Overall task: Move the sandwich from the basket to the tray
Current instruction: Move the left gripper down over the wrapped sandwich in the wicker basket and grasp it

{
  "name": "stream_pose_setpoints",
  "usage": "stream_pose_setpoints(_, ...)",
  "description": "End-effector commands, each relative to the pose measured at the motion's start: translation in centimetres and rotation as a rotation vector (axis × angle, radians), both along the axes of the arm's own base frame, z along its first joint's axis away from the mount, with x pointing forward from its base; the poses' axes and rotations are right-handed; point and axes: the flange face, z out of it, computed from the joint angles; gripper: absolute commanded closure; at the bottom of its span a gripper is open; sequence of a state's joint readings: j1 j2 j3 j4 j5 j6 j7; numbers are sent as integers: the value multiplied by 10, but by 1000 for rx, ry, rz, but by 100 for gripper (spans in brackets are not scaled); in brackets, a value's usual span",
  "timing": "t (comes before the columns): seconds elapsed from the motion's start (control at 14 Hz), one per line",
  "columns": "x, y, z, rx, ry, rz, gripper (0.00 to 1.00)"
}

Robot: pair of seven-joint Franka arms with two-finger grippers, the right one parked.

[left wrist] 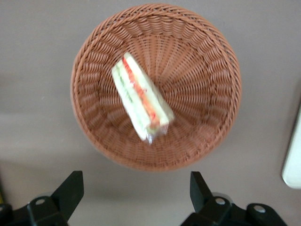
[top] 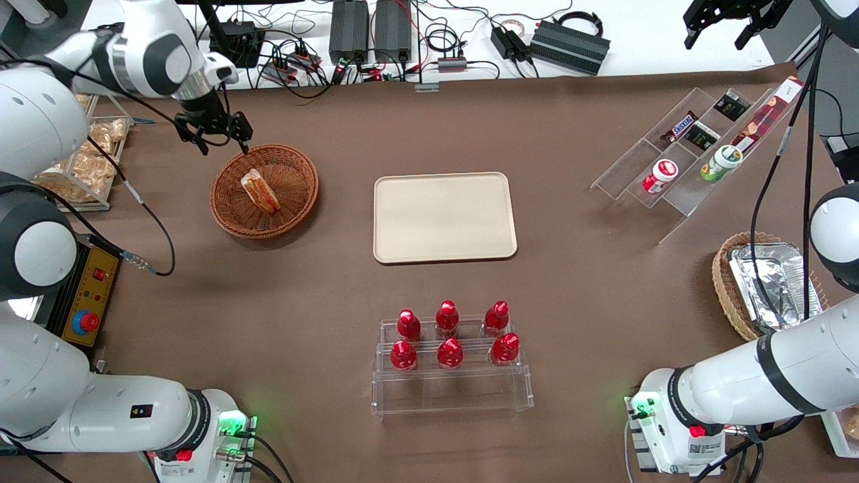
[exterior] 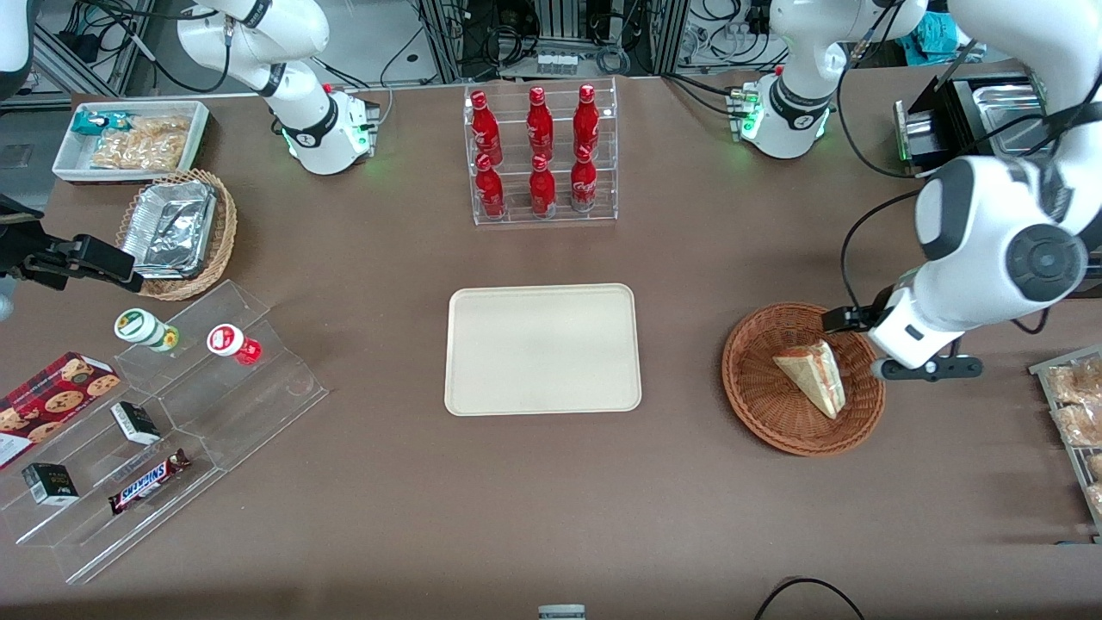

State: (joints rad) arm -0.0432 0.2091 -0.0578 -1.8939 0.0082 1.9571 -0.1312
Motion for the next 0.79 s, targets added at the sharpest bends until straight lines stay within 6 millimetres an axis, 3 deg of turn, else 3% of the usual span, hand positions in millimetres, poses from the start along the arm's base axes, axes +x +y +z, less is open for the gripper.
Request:
stream_pose_setpoints(0.0, -13, 3, -20, 16, -46, 108, 0)
stream_pose_setpoints(0.5, -15, 2, -80, 43, -131, 680, 0)
stream_pose_setpoints(0.71, -12, -2, -97, 49, -141, 855, 0)
